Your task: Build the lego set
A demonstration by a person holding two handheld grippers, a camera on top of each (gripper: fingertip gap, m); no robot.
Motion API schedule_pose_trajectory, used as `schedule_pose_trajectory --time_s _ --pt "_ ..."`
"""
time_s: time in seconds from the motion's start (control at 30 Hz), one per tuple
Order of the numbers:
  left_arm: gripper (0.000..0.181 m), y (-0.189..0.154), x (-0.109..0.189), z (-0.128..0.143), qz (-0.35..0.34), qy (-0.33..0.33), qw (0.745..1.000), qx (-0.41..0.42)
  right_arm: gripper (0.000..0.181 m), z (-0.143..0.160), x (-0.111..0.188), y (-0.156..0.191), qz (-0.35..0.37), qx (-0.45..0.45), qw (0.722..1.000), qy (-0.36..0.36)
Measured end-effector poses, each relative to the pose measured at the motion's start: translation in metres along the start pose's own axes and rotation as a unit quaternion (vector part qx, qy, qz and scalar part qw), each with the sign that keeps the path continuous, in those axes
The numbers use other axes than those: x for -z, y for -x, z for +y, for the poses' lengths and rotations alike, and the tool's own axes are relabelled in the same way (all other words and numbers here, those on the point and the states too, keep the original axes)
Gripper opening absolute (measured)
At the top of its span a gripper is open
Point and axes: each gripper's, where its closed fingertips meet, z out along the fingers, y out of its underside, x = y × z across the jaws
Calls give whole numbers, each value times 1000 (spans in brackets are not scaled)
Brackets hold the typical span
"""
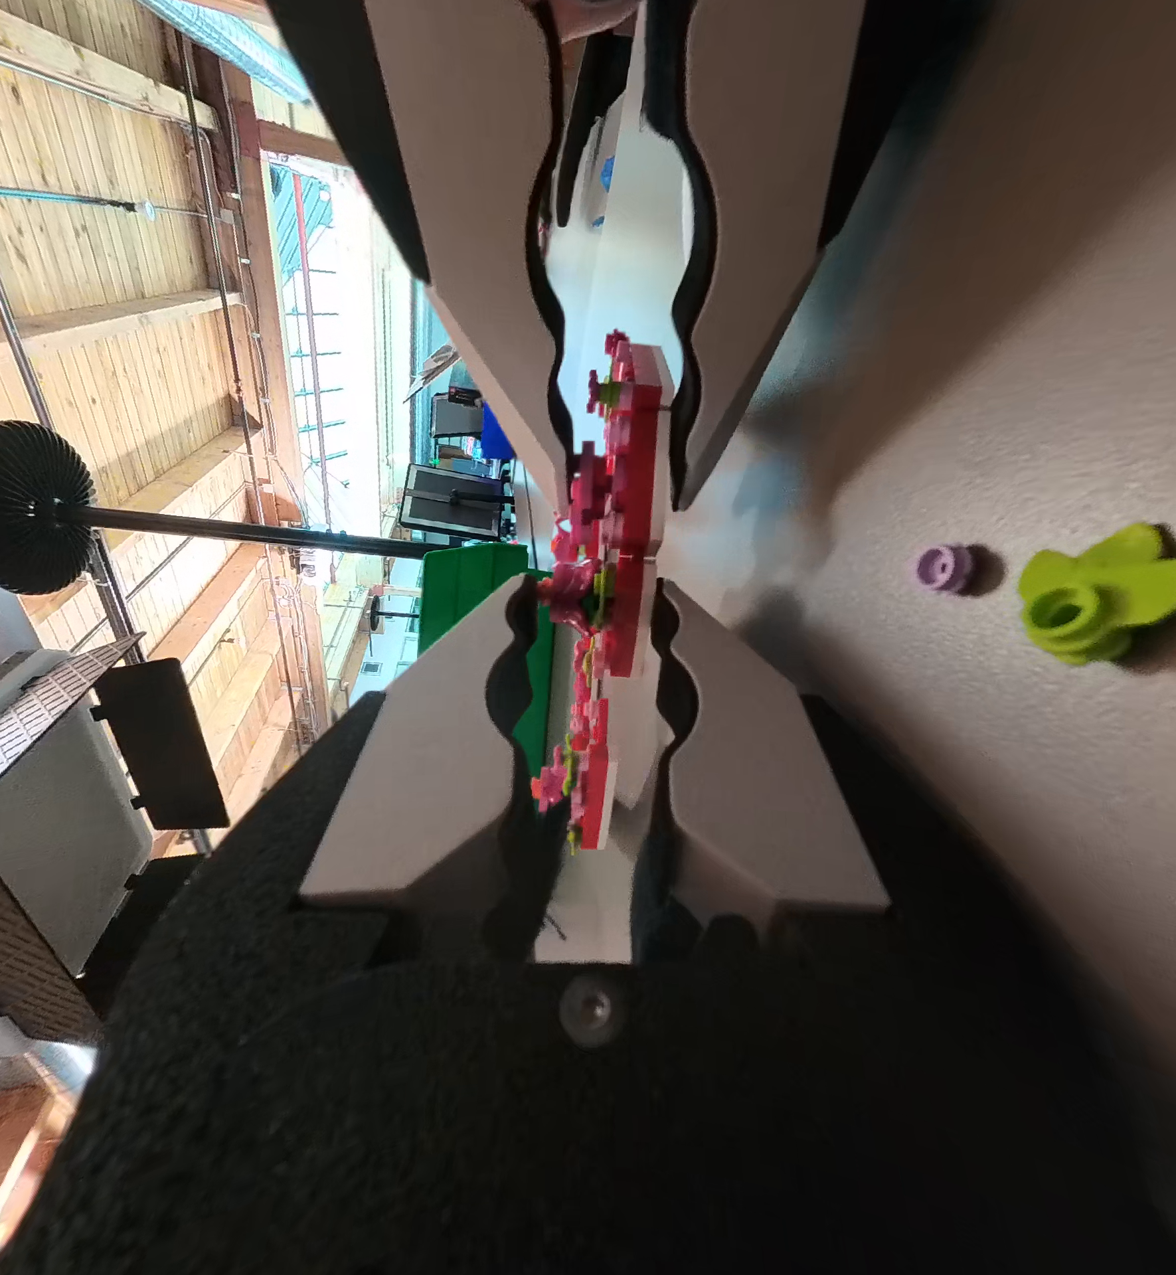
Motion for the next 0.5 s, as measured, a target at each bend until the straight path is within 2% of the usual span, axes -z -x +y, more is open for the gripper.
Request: schedule_pose_trajectory --time_s 0.23,0.5 --pt "30 -1 0 1 3 1 1000 4 23 1 -1 -1 -4 -20 1000 -11" --pt "30 -3 0 1 8 2 1000 6 22 0 -1 0 3 13 1000 -13"
